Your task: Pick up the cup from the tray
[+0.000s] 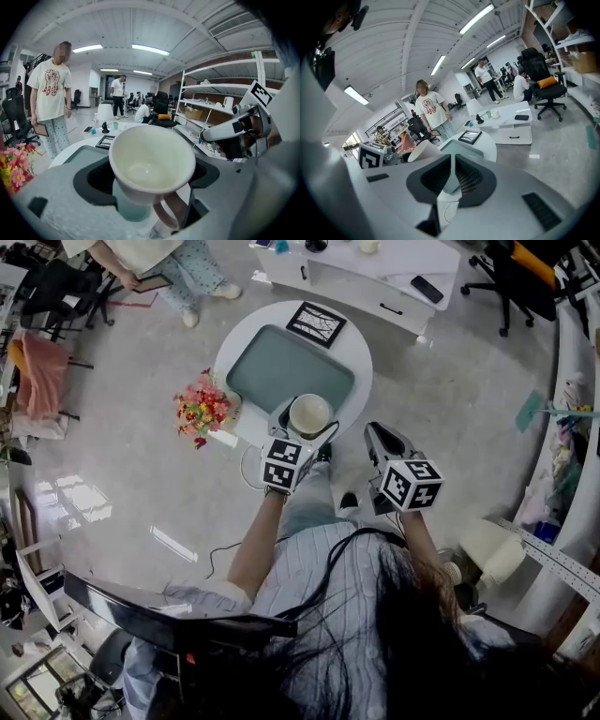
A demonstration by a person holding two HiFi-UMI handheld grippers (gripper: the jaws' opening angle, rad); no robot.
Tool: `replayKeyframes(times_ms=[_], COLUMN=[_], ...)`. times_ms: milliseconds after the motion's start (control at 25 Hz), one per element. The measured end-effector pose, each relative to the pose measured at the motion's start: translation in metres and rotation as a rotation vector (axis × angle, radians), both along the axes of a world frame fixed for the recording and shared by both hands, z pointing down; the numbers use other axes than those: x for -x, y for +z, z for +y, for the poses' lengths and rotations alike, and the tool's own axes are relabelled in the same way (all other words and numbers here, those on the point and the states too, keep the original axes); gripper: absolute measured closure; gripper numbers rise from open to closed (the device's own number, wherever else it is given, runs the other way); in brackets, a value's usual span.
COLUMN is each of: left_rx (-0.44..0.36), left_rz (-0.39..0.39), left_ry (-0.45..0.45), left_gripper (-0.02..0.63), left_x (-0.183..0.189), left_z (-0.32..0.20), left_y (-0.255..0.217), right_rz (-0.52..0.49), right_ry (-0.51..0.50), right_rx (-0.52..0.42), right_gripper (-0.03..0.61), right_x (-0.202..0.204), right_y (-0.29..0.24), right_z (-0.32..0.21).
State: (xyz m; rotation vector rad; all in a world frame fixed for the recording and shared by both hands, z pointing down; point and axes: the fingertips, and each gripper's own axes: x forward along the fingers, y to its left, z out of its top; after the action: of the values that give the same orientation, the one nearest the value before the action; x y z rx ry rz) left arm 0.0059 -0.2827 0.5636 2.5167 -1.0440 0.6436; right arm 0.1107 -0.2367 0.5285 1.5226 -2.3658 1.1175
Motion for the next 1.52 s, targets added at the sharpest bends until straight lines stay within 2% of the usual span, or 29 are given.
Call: replayKeyframes(times_ms=[440,880,1200,1520], left_rx=[-0.049,-0.041,-0.041,-0.043], left_rz=[0.039,0.042,0.030,0.016], left_ry=[-0.013,-0.024,-0.027,-0.024], left_gripper=[0.169,0.169,0.169,0.169], left_x=[-0.023,-0.031,-0.025,-0.027], left_z=[0.071,0.148,0.180,0.193], left_y=[-0.034,-0.043,-0.048,-0.049], right_rz=[-0.036,-0.066,-0.088,-0.111], right_ry=[-0.016,-0.045,-0.085,-0.089], right_rx=[-0.054,-0.066,-0.054,-0.042], right_gripper=[0.535,0.535,0.535,0.535], right_x=[-0.018,-0.022,-0.005,-0.002], right_y=[-0.007,-0.011,-0.006,0.000], right_z=[0.066,0.128,0.153,0.155])
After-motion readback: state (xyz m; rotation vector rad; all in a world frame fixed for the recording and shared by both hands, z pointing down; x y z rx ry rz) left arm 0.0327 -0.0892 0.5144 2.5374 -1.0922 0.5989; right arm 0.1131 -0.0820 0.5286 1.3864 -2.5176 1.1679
